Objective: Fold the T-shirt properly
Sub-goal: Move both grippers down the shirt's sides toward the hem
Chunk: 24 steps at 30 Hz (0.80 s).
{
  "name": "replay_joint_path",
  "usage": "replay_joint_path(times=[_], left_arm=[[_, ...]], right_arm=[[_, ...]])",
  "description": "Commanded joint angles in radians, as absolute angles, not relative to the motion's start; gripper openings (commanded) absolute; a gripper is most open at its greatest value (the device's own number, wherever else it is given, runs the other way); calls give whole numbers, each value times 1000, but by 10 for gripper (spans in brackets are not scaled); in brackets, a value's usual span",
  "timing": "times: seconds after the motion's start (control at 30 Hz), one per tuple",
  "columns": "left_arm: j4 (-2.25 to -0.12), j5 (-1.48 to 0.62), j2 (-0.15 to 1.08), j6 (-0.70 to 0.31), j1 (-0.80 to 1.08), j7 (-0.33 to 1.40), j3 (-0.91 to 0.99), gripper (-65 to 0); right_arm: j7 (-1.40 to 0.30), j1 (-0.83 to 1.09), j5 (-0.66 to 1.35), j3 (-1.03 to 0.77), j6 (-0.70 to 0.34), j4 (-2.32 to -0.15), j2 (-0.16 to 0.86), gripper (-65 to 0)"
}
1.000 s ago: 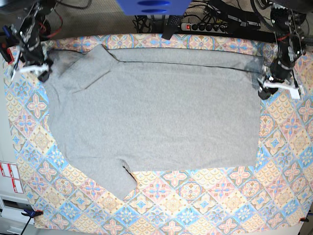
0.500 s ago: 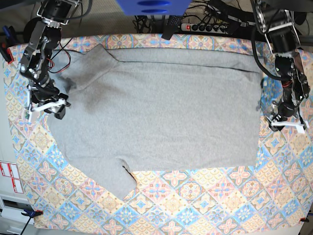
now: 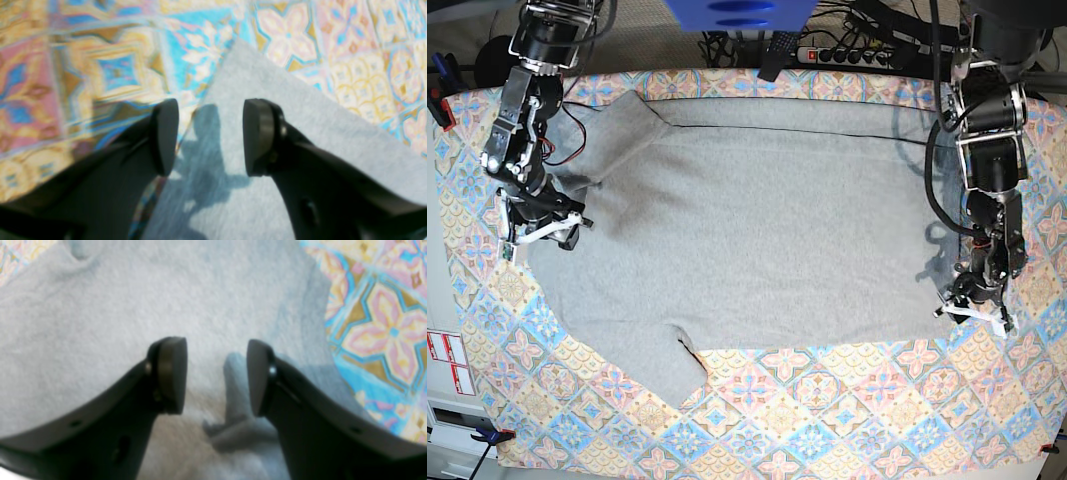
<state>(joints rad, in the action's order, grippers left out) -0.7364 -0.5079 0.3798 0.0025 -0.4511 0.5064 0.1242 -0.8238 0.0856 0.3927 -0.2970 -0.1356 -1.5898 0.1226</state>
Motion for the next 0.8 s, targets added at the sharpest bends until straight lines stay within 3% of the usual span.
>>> replay_joint_path(times=[0.0,0.47,0.77], left_arm=[[-720,-507,401,1,-487,463,119,-335],[-539,-509,363,2,-506,266,8,-335],[-539,-507,346,2,-499,260,8,-335]], right_arm=[[-802,71,401,-300,-142,-1610,136,-362],[-802,62,406,-298,-142,-1610,134,-362],[-803,68,406,-298,-142,-1613,134,-362]])
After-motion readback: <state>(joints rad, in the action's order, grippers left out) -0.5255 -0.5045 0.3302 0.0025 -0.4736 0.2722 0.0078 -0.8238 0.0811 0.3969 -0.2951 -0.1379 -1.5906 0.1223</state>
